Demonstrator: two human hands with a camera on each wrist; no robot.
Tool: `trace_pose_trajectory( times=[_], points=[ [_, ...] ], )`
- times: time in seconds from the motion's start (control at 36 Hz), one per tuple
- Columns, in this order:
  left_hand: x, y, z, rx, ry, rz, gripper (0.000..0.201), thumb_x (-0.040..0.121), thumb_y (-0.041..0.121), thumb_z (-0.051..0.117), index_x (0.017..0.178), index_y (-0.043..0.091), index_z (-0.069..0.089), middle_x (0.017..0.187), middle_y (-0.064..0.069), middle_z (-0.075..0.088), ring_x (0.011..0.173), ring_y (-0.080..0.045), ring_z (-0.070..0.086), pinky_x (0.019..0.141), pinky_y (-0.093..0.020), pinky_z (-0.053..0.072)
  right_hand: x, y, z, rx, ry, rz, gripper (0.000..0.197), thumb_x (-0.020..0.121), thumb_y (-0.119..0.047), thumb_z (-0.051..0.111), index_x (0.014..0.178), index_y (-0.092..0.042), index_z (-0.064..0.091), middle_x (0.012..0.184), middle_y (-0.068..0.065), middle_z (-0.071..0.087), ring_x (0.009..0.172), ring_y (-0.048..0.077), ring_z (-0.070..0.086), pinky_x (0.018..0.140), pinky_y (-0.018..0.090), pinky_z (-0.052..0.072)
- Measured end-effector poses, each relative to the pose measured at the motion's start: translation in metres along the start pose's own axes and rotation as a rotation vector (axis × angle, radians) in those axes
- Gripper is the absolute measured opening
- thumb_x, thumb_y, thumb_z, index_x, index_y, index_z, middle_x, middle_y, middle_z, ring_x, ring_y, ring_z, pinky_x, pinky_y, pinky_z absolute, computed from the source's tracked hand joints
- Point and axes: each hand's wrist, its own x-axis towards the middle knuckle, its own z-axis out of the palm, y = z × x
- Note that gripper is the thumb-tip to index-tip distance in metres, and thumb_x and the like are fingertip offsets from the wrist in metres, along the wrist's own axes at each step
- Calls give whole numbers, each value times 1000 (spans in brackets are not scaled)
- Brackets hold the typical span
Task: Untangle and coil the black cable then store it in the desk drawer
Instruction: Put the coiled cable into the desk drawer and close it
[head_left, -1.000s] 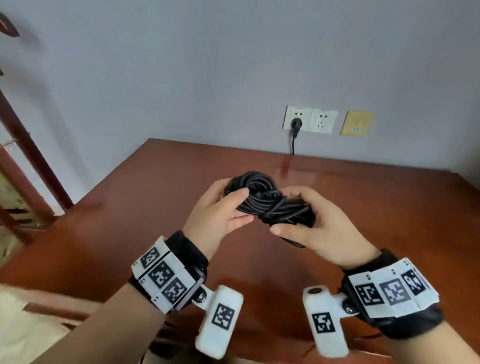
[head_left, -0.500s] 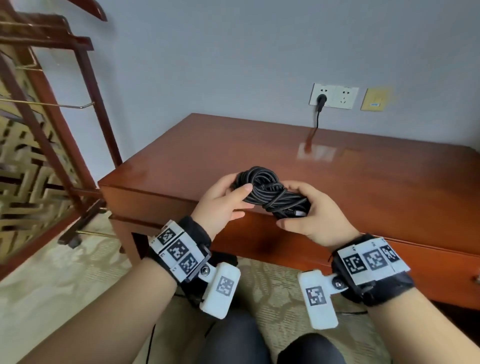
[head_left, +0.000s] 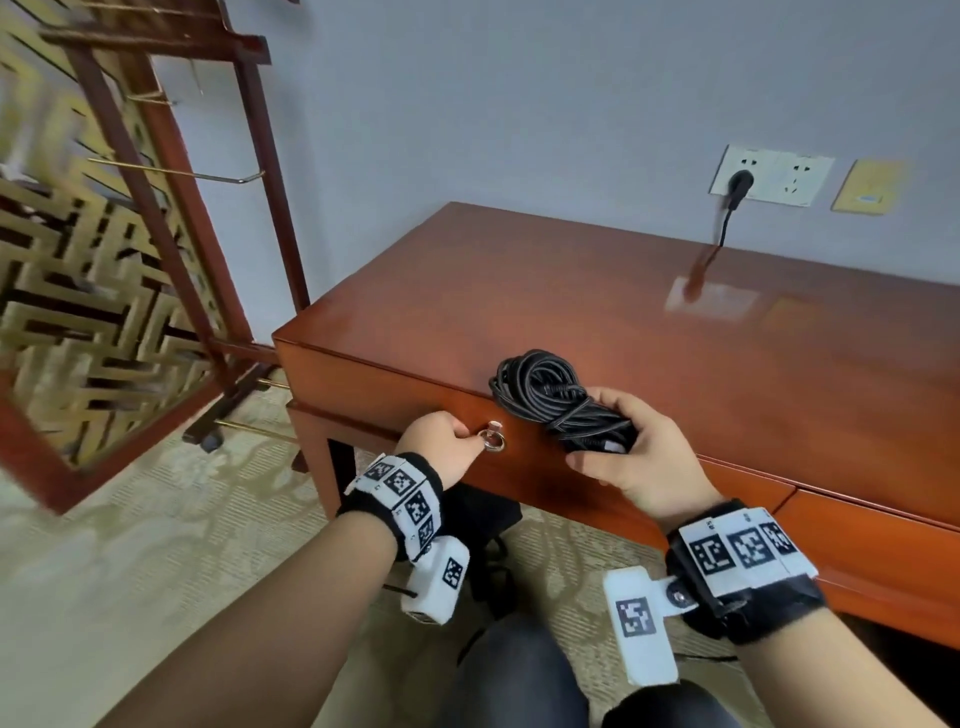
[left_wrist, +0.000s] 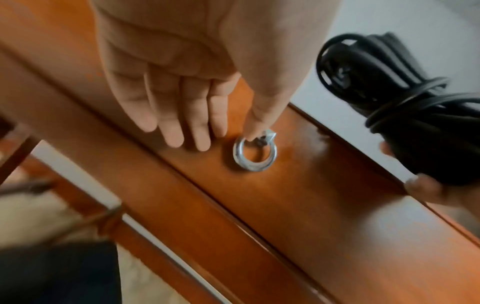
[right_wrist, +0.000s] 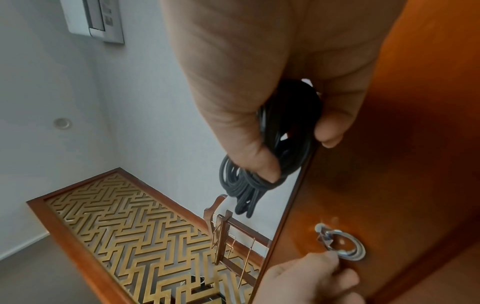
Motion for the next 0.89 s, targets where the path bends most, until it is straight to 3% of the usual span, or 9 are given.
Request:
trace_pose_trajectory(
  times=[0.08,0.17,0.25,0.36,0.5,0.64,0.89],
  points=[
    [4,-1,18,-348,-22,-134,24,76,38,73,88,21,60,86,1,71,86,-15,66,79,-31,51,1,3,1,8,-10,-16,66,68,12,76,126,-9,54,107,1,71,97,9,68,80,15,51],
    [6,-5,30,-579,-26,-189,28,73,36,77,90,19,63,77,1,73,82,-16,68,84,-38,55,2,3,0,25,-14,-26,64,68,15,74,124,-8,54,104,1,72,94,7,68,79,14,50],
    [1,-11,35,-462,19,-64,17,84,35,68,85,18,71,78,-1,71,81,-21,65,75,-30,48,3,4,-1,40,-13,-35,64,68,16,73,124,-7,54,104,1,71,93,6,68,78,13,50],
    [-4,-15,29,-387,41,53,21,88,30,63,75,14,69,74,-7,68,69,-21,58,67,-29,42,2,4,-2,28,-7,-47,65,68,15,74,125,-8,54,106,1,71,95,7,68,79,13,49],
    [-8,-14,28,-360,69,68,31,89,26,60,63,10,54,56,0,46,56,-18,43,59,-30,35,-4,-1,-3,-16,-5,-74,65,67,14,75,123,-12,55,105,-3,70,94,3,68,78,10,48],
    [-21,-14,35,-423,83,52,36,90,27,57,60,16,41,58,-2,45,54,-18,41,57,-32,35,-10,-3,-9,-62,-13,-89,66,66,11,77,123,-14,56,106,-3,71,97,5,67,81,12,48],
    [-71,-52,41,-394,49,129,27,93,25,54,73,8,46,61,2,47,57,-13,44,60,-33,36,-17,-21,-8,-96,-52,-106,64,66,17,74,118,-16,57,101,-7,70,89,-3,67,76,6,46]
  ],
)
